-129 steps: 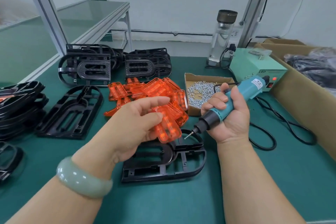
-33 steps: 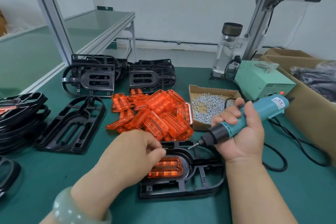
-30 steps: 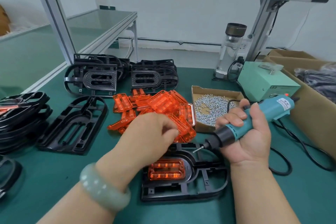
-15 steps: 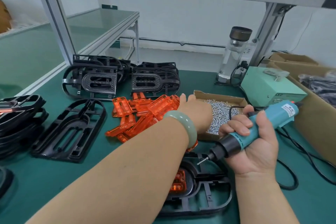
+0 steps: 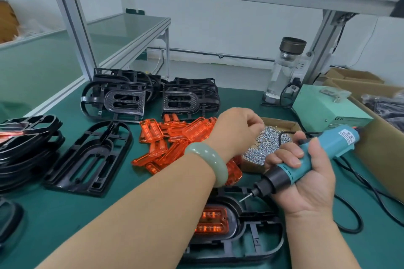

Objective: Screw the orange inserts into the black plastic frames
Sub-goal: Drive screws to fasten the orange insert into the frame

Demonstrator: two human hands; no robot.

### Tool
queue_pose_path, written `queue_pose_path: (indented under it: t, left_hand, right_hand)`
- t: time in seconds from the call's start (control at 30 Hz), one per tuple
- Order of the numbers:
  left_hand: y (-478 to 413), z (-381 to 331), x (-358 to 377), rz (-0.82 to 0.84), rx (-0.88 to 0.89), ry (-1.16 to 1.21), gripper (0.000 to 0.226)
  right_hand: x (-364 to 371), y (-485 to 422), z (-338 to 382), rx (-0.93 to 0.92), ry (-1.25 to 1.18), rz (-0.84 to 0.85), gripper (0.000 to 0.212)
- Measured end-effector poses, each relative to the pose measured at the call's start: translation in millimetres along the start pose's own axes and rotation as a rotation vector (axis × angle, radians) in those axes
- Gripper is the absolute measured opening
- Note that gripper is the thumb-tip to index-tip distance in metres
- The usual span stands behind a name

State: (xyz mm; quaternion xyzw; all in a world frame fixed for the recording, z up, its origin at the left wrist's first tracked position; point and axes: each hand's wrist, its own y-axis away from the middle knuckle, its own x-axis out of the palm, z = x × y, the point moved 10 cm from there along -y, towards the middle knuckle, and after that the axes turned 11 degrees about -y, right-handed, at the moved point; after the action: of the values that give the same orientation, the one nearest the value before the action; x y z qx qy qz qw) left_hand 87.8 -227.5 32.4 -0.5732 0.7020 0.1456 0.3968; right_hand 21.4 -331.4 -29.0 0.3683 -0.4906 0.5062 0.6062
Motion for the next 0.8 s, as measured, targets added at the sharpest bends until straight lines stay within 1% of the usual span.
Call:
queue_pose_path:
  t: [0.1, 0.17, 0.3, 0.4, 0.5, 0.6, 0.67, 0.73, 0.8]
  left_hand:
    - [19, 21, -21, -0.081, -0.14, 0.293, 0.013]
    - [38, 39, -32, -0.111, -0.23, 0.433, 0.015]
    - [81, 68, -50, -0.186, -0.342, 0.67, 0.02]
    - [114, 83, -54, -0.24, -0.413, 0.876, 0.013]
    - [140, 93, -52, -0.289, -0.488, 0.953, 0.014]
    - [150, 95, -44, -0.269, -0.528, 1.008, 0.013]
    - [149, 95, -35, -0.232, -0.542, 1.119, 0.007]
    - [147, 91, -27, -0.184, -0.546, 1.221, 0.009]
    - [145, 87, -22, -0.141, -0.531, 1.263, 0.011]
  right_hand:
    - [-2, 1, -1, -0.017, 0.003, -0.02, 0.013]
    - [-2, 1, -2, -0.041, 0.019, -0.054, 0.011]
    - [1, 5, -1, -0.085, 0.031, -0.092, 0.011]
    - [6, 11, 1, -0.12, 0.014, -0.083, 0.01]
    - [10, 15, 1, -0.161, 0.045, -0.069, 0.012]
    - [10, 17, 1, -0.192, 0.067, -0.086, 0.015]
    - [9, 18, 1, -0.208, 0.077, -0.095, 0.015]
    - [7, 19, 2, -0.222, 0.087, -0.101, 0.015]
    - [7, 20, 4, -0.238, 0.089, -0.114, 0.015]
